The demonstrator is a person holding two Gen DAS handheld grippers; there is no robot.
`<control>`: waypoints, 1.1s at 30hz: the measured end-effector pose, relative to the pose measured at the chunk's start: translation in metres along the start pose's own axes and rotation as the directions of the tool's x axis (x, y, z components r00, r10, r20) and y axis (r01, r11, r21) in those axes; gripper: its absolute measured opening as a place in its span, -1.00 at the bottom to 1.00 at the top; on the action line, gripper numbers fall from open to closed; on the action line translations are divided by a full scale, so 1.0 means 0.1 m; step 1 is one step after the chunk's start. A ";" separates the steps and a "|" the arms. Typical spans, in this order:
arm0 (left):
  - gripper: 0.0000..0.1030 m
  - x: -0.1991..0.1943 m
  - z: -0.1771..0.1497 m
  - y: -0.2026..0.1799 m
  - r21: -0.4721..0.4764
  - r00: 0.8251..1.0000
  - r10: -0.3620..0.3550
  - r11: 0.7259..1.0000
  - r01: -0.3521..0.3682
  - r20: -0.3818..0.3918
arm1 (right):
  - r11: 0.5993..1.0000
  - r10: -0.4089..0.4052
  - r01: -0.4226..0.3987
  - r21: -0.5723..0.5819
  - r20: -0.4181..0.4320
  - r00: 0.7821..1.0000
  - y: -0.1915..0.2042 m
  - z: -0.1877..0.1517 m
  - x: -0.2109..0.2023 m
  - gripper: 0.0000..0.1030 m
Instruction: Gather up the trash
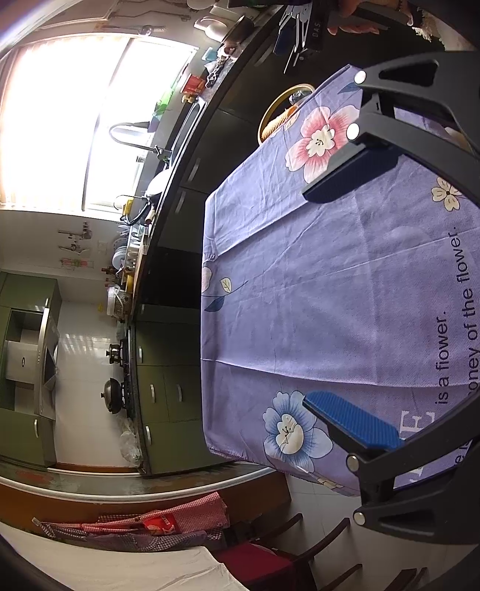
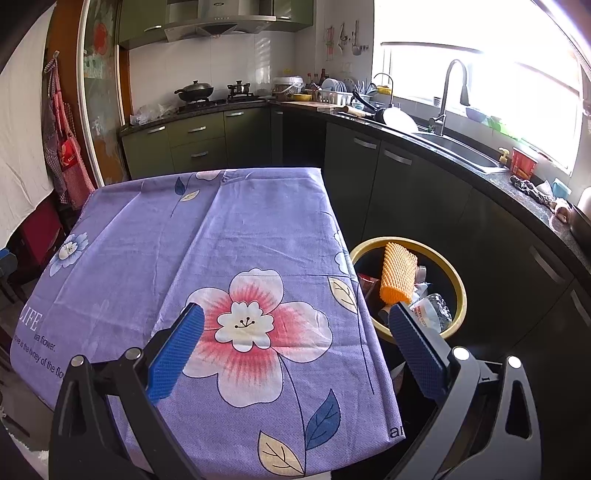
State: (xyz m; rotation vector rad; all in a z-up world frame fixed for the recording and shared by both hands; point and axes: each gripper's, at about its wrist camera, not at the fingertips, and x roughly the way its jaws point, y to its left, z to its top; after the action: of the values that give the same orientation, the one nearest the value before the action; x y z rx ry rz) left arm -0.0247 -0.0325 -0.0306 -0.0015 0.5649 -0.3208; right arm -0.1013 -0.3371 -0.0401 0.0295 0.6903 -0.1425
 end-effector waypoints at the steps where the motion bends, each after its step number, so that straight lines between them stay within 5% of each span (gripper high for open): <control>1: 0.88 0.00 0.00 0.00 -0.001 1.000 0.000 1.000 0.000 -0.001 | 1.000 0.001 -0.001 -0.001 -0.001 1.000 0.00 0.00 0.01 0.91; 33: 0.88 0.06 -0.03 -0.04 -0.011 1.000 -0.023 1.000 0.023 -0.021 | 1.000 0.017 -0.018 -0.020 -0.027 0.999 0.01 0.01 0.12 0.91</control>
State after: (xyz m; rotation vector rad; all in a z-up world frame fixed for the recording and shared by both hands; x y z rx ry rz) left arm -0.0229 -0.0375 -0.0361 -0.0147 0.5882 -0.3407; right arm -0.0914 -0.3377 -0.0472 0.0178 0.7176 -0.1183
